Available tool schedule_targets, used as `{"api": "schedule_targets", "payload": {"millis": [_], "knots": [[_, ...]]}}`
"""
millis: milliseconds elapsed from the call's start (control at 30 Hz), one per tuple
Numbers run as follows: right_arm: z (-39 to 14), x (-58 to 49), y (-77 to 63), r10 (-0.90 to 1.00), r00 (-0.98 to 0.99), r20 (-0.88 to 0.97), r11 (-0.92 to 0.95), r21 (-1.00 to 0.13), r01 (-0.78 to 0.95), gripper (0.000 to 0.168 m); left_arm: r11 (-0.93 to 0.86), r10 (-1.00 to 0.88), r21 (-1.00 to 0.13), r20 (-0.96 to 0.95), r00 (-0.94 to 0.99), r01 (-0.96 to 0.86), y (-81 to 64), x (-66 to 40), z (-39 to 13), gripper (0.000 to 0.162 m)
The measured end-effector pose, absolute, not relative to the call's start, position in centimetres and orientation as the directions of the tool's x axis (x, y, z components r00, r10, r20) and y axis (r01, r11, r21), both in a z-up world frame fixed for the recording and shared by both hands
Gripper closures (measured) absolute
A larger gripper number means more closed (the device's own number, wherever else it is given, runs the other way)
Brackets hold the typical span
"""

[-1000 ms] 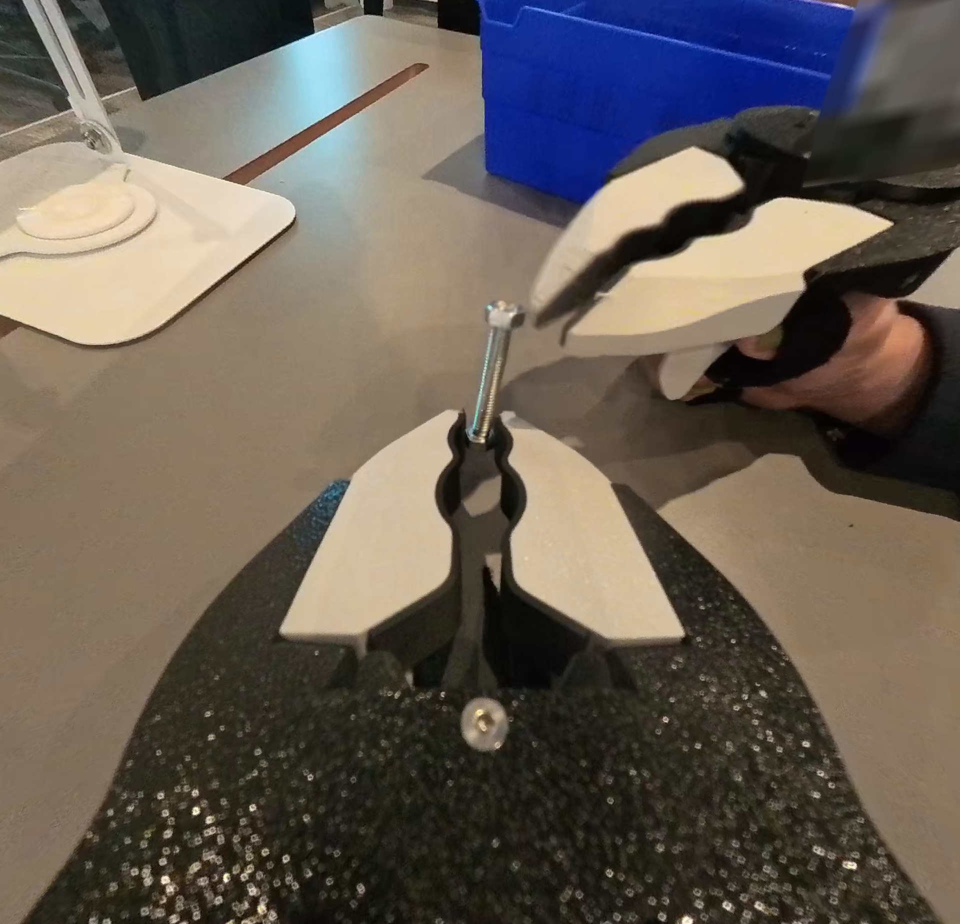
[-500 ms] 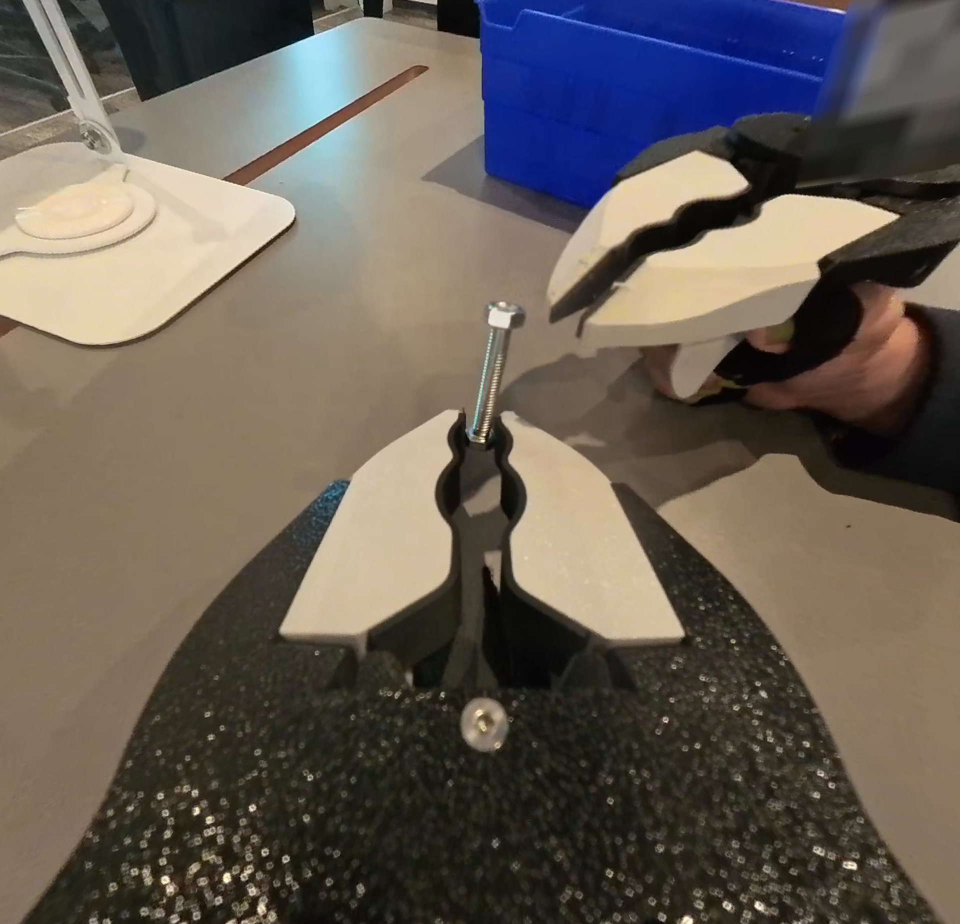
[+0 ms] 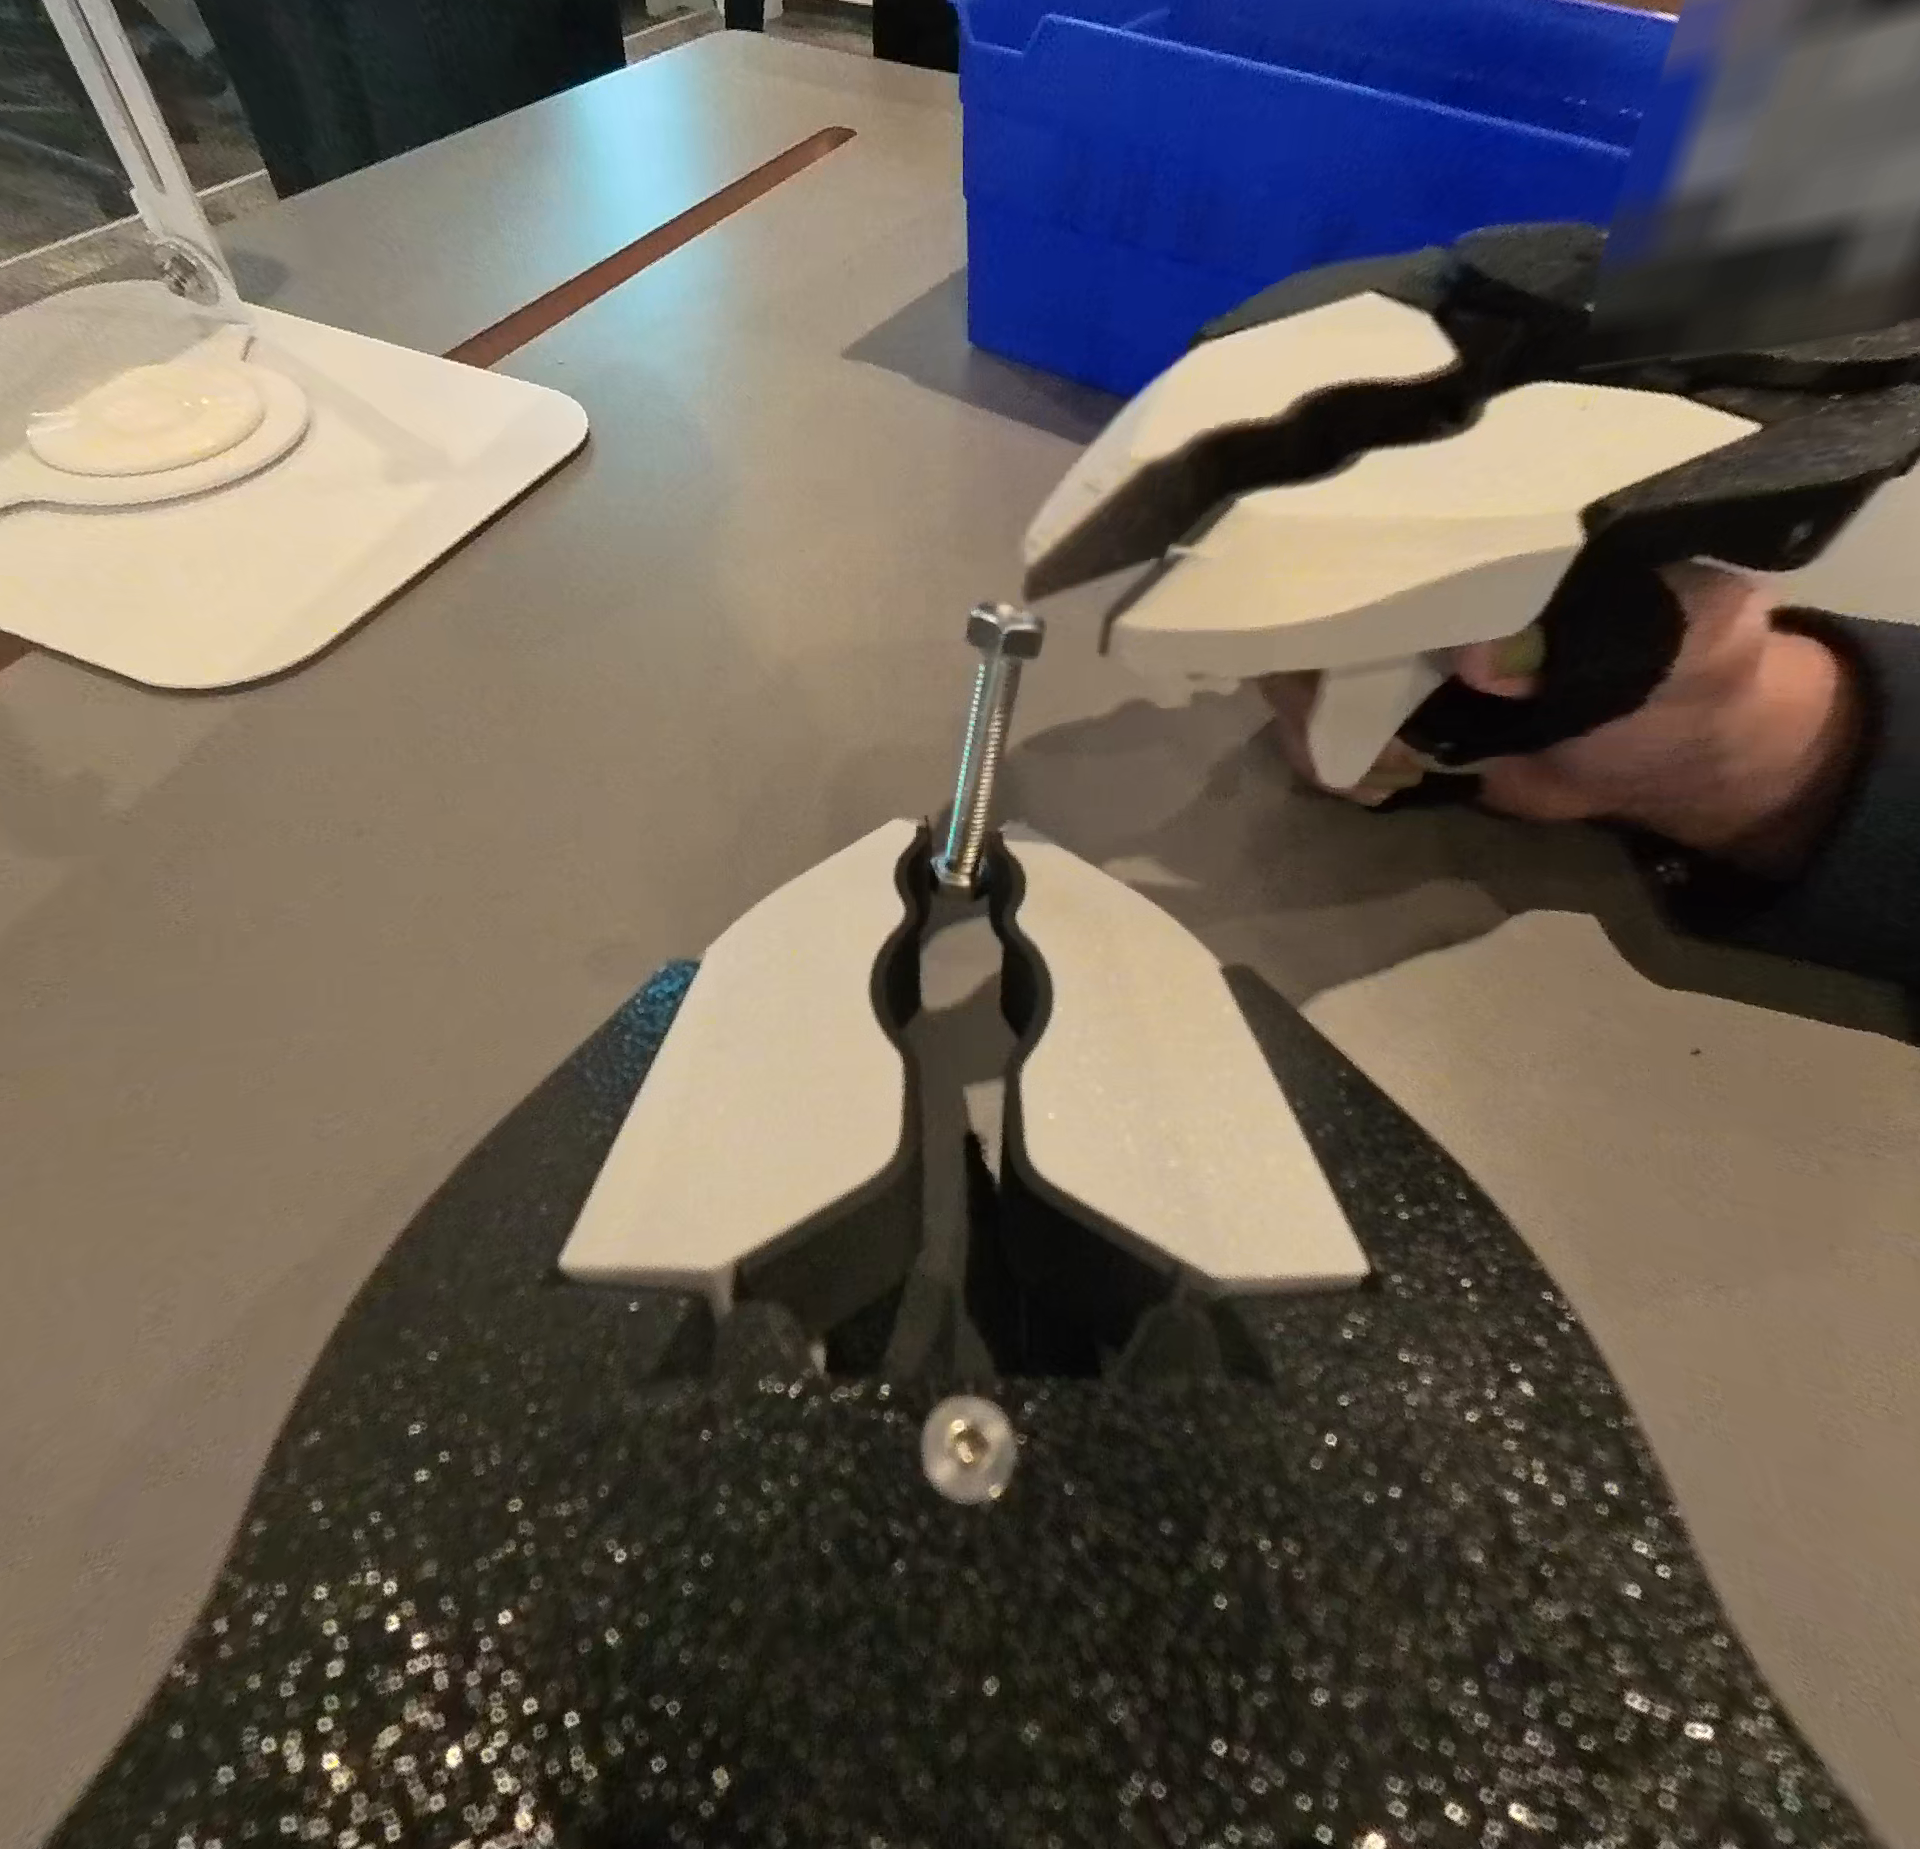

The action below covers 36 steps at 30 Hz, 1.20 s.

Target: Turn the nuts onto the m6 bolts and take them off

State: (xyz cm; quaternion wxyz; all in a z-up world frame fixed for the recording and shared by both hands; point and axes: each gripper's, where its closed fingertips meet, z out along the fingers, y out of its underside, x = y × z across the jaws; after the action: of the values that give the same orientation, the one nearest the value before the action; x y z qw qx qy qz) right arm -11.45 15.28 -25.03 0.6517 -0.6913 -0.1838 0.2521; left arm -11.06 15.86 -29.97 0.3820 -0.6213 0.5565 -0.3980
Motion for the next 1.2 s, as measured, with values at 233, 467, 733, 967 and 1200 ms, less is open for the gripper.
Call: {"api": "schedule_targets", "payload": {"millis": [233,467,733,967,1200], "knots": [[-25.0,-12.4,14.4,0.644,0.760,-0.090,-0.073,-0.996,-0.055,0.163,-0.089,-0.995,-0.918,0.070,0.064,-0.387,15.9,-11.1,-30.0,0.152],[-25.2,-11.4,15.6,0.573,0.813,-0.107,-0.091,-0.994,-0.066,0.150,-0.090,-0.995,-0.918,0.071,0.064,-0.387,15.9,-11.1,-30.0,0.152],[-24.8,-11.9,14.8,0.608,0.789,-0.094,-0.062,-0.996,-0.071,0.158,-0.092,-0.995,-0.918,0.072,0.064,-0.387,15.9,-11.0,-30.0,0.152],[-25.0,-11.8,15.2,0.601,0.791,-0.114,-0.085,-0.993,-0.078,0.156,-0.090,-0.995,-0.917,0.071,0.064,-0.388,15.9,-11.0,-30.0,0.152],[-24.9,-11.2,15.4,0.566,0.814,-0.132,-0.082,-0.991,-0.103,0.157,-0.092,-0.995,-0.918,0.073,0.063,-0.386,15.9,-11.0,-30.0,0.152]]}}
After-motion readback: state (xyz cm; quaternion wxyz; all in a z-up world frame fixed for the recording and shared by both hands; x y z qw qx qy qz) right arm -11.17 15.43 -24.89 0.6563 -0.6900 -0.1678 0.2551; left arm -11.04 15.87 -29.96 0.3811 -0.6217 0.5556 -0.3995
